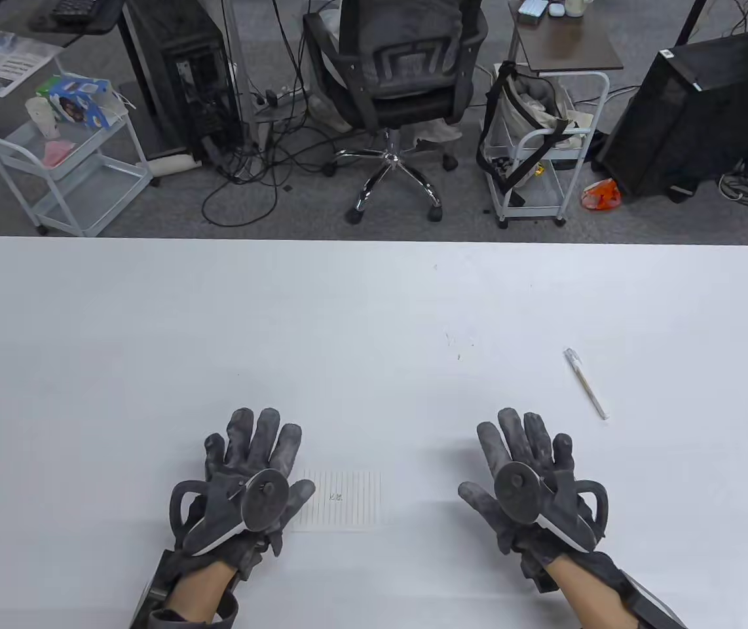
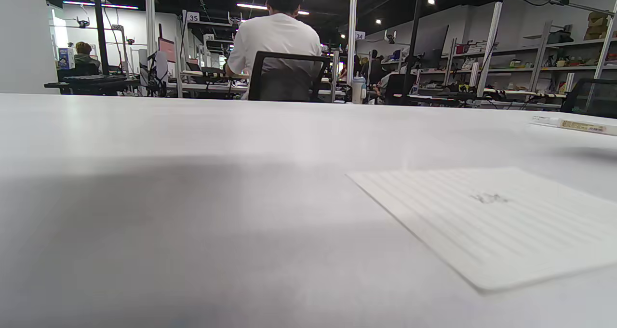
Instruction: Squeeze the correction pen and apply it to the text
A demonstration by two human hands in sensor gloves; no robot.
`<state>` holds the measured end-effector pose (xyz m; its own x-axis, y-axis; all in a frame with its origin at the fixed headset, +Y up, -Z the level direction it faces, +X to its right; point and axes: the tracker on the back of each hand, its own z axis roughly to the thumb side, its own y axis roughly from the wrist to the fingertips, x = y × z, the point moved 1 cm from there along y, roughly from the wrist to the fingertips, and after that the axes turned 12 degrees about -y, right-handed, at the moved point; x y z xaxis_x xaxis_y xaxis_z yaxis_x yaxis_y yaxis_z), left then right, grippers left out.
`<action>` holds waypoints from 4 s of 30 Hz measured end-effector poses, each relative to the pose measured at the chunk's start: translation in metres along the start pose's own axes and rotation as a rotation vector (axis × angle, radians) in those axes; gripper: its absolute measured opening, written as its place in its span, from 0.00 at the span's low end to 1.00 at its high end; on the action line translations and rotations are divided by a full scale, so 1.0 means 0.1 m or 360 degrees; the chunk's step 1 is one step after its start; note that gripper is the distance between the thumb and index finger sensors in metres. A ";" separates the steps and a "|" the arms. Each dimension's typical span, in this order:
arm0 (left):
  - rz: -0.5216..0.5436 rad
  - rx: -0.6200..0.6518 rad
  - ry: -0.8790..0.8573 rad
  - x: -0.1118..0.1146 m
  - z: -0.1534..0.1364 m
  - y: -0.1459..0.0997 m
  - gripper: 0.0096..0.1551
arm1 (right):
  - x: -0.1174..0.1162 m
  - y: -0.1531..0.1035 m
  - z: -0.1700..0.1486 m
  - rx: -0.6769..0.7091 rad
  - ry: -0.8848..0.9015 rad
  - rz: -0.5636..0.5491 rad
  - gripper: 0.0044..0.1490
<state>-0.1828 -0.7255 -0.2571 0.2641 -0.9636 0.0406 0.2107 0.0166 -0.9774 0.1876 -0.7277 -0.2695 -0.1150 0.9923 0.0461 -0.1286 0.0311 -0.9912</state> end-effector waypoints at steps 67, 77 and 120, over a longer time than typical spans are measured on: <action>-0.0512 -0.0245 0.0093 0.48 -0.15 0.33 0.50 | -0.01 0.00 0.00 0.0012 0.0017 0.0028 0.55; -0.0578 -0.0222 0.0171 0.56 -0.06 0.32 0.50 | -0.01 0.01 0.00 0.0019 0.0016 0.0033 0.55; -0.0335 -0.0176 0.0121 0.53 0.08 0.26 0.33 | -0.05 0.00 0.00 -0.0011 0.0051 0.0056 0.55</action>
<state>-0.1559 -0.7744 -0.2791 0.1530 -0.9600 0.2343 0.1482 -0.2122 -0.9659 0.1886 -0.7325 -0.2697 -0.0874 0.9961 0.0074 -0.1183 -0.0030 -0.9930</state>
